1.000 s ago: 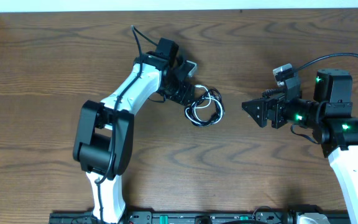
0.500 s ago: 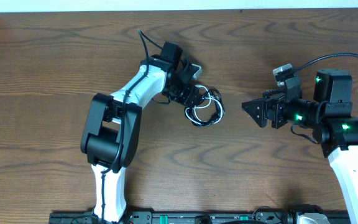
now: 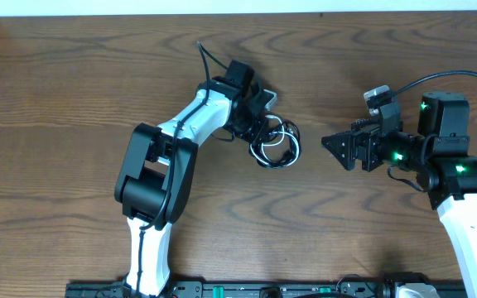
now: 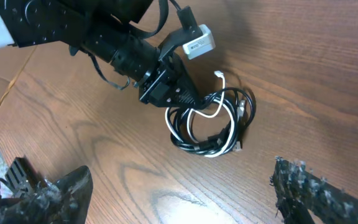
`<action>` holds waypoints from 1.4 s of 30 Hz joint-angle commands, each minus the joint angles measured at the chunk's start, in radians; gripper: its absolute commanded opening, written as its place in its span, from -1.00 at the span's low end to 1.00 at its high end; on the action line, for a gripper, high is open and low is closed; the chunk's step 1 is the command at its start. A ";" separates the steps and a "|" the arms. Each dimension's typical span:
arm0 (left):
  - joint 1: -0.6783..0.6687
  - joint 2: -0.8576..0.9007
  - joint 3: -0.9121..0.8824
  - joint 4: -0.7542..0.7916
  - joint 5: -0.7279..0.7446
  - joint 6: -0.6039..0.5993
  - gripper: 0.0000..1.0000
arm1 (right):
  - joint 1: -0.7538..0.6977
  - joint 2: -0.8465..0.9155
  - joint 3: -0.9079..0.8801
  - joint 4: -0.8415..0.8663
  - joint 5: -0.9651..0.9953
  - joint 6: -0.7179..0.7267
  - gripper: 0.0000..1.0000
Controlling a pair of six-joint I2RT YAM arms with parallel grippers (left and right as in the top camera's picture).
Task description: Untangle cables
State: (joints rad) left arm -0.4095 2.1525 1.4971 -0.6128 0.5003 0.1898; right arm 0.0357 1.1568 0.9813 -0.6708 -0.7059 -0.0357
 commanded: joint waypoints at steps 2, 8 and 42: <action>-0.033 0.018 -0.024 0.023 -0.125 -0.047 -0.43 | -0.004 0.002 0.019 -0.003 -0.003 0.005 0.80; -0.069 0.009 -0.048 0.028 -0.206 -0.175 -0.85 | -0.004 0.002 0.019 -0.007 -0.003 0.006 0.80; -0.046 -0.430 -0.050 -0.037 0.161 -0.346 -0.85 | 0.188 0.190 0.019 0.339 0.100 0.653 -0.09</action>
State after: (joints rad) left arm -0.4561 1.7206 1.4475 -0.6491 0.6617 -0.1535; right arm 0.1932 1.3125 0.9825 -0.3519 -0.5861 0.5587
